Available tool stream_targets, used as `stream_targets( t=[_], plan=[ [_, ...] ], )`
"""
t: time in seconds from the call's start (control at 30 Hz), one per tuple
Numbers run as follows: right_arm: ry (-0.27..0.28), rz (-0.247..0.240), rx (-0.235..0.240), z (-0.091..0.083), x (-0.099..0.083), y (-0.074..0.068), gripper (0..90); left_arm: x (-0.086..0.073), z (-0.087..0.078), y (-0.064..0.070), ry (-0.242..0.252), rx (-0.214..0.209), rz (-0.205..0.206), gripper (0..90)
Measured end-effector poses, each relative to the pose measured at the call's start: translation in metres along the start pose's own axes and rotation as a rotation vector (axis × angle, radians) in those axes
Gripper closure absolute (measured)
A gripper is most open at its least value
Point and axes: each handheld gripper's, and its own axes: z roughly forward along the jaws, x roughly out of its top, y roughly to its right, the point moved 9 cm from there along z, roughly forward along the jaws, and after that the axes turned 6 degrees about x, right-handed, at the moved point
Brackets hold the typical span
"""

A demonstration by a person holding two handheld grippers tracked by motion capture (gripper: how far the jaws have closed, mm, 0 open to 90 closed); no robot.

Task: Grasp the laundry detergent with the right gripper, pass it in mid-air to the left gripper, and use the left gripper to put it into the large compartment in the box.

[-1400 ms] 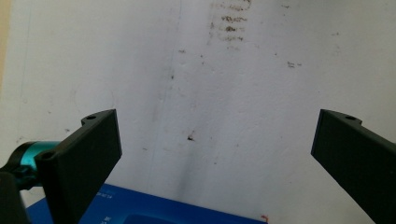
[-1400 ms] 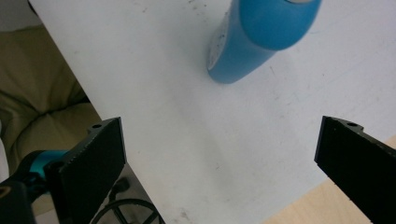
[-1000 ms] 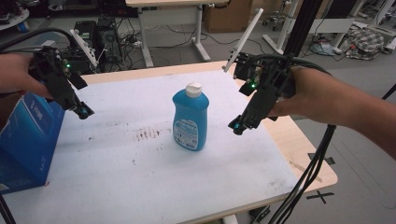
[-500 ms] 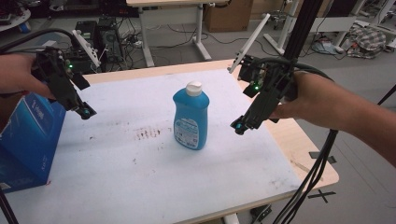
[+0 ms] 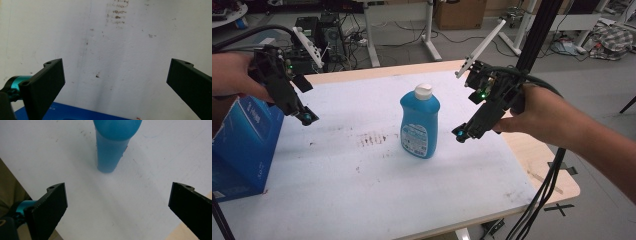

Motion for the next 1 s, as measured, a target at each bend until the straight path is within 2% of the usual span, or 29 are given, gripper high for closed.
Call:
stream_targets(
  t=[0.23,0.5,0.63,0.83,1.0],
  plan=[
    [0.087,0.035,-0.004,0.016,0.004,0.003,1.2,-0.001,0.003,-0.001,0.001,-0.003,-0.004,1.7],
    [0.175,0.109,0.034,0.035,0.005,0.003,1.2,-0.001,0.006,0.000,0.005,-0.005,0.003,1.7],
    [0.205,0.131,0.055,0.039,0.004,0.004,1.2,-0.002,0.007,-0.001,0.000,-0.007,0.007,1.7],
    [0.237,0.165,0.056,0.045,0.000,0.006,1.2,-0.002,0.009,-0.001,-0.005,-0.009,0.006,1.7],
    [0.264,0.170,0.074,0.052,-0.001,0.004,1.2,0.000,0.011,0.000,-0.002,-0.014,0.012,1.7]
  ],
)
